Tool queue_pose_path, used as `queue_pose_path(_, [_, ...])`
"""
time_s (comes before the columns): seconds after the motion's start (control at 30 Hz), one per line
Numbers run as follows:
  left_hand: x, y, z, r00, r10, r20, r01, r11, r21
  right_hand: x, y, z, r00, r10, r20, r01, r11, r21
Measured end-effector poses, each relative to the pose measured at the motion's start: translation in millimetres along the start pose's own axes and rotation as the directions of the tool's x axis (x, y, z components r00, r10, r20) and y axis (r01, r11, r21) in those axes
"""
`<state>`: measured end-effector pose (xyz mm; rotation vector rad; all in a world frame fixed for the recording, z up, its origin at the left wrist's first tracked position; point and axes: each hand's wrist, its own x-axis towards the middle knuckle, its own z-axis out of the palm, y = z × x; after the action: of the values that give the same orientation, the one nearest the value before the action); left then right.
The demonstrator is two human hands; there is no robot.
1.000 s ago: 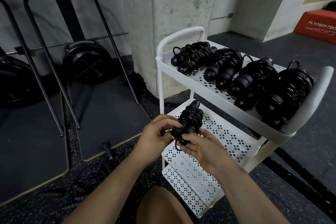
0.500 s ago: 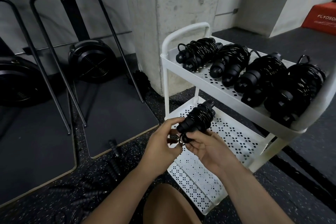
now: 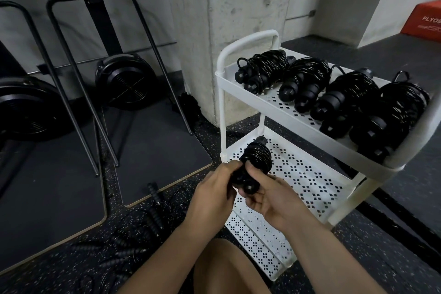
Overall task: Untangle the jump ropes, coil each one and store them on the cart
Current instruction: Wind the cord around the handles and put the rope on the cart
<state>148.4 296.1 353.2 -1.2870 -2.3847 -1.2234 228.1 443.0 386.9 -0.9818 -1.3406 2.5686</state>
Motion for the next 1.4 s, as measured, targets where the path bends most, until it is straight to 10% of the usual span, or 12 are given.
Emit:
queue_pose_path(0.43, [-2,-8,-7,0.949,0.308,-0.069,-0.283,0.927,0.245,1,4,14,0.921,-0.367,-0.128,0.307,0.889,-0.34])
queue_pose_path(0.93, [10,-3,-21,0.977,0.012,-0.215,0.017,0.991,0.131,6,3,24,0.944,-0.315,-0.098,0.278,0.919,-0.279])
queue_pose_path(1.4, [14,-26,-38,0.906,0.393,-0.154,-0.321,0.878,0.355,-1,-11,18,0.998,-0.035,0.044,0.047,0.948,-0.314])
